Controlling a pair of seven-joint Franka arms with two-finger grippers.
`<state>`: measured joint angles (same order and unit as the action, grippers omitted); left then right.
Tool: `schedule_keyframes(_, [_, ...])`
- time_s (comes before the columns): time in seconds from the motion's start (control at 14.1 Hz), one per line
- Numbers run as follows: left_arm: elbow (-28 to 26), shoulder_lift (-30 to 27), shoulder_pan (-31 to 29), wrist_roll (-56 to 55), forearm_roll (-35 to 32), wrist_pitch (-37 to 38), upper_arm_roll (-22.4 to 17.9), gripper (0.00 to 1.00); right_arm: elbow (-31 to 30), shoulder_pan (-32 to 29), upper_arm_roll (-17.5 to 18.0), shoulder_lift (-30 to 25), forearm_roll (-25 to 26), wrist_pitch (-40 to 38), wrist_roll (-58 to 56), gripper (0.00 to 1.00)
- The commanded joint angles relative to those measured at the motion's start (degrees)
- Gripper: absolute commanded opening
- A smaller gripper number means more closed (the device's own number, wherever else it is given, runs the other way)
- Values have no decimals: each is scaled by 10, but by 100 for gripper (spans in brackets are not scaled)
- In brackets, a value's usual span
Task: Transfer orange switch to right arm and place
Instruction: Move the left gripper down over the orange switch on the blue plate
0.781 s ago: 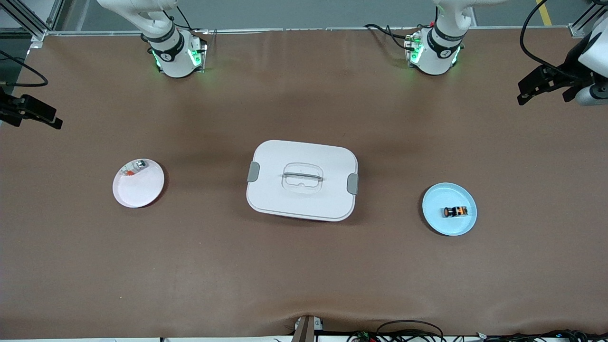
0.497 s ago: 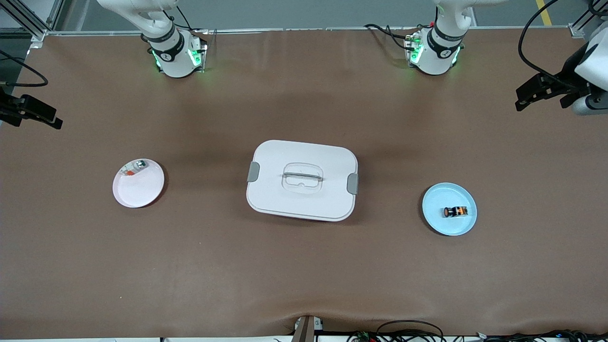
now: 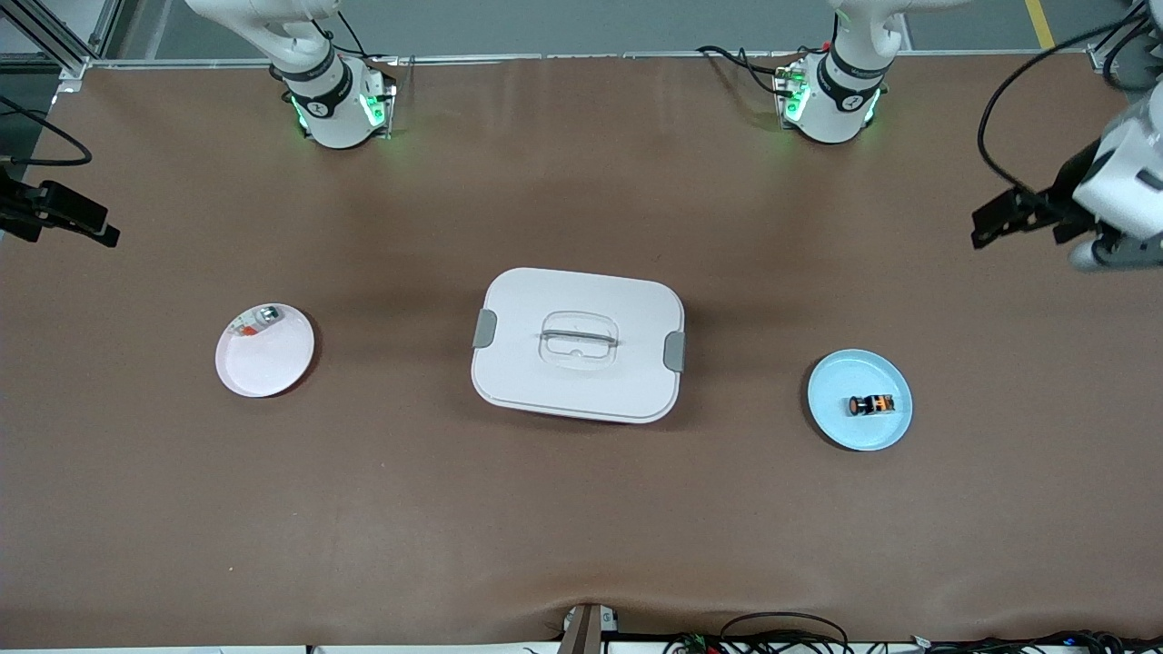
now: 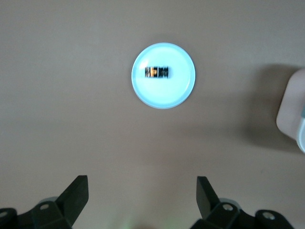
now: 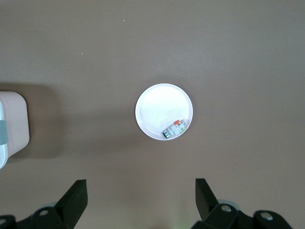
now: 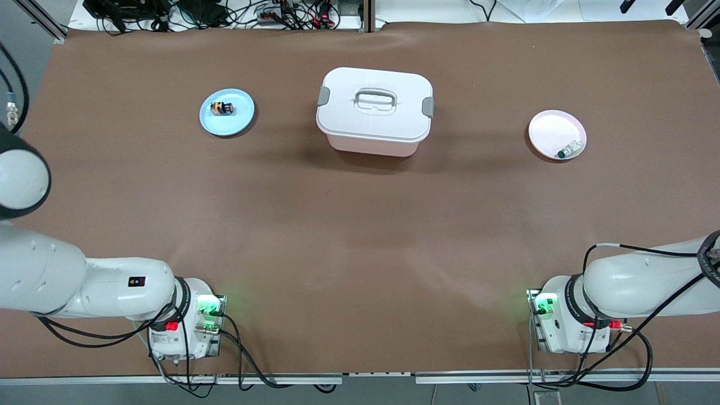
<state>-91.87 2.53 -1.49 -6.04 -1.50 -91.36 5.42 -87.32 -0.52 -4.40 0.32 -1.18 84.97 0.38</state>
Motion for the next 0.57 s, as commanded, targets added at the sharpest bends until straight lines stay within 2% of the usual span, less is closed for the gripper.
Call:
schedule_keyframes(0.0, [-1, 52, -1, 8, -13, -56, 3, 100, 12, -4, 5, 4, 9, -8, 0, 100])
schedule_keyframes(0.14, [-26, 82, -4, 9, -29, -104, 3, 100, 12, -4, 5, 4, 9, -8, 0, 100])
schedule_keyframes(0.5, [-34, 175, -1, -3, -38, -195, 3, 100, 12, -4, 5, 4, 9, -8, 0, 100])
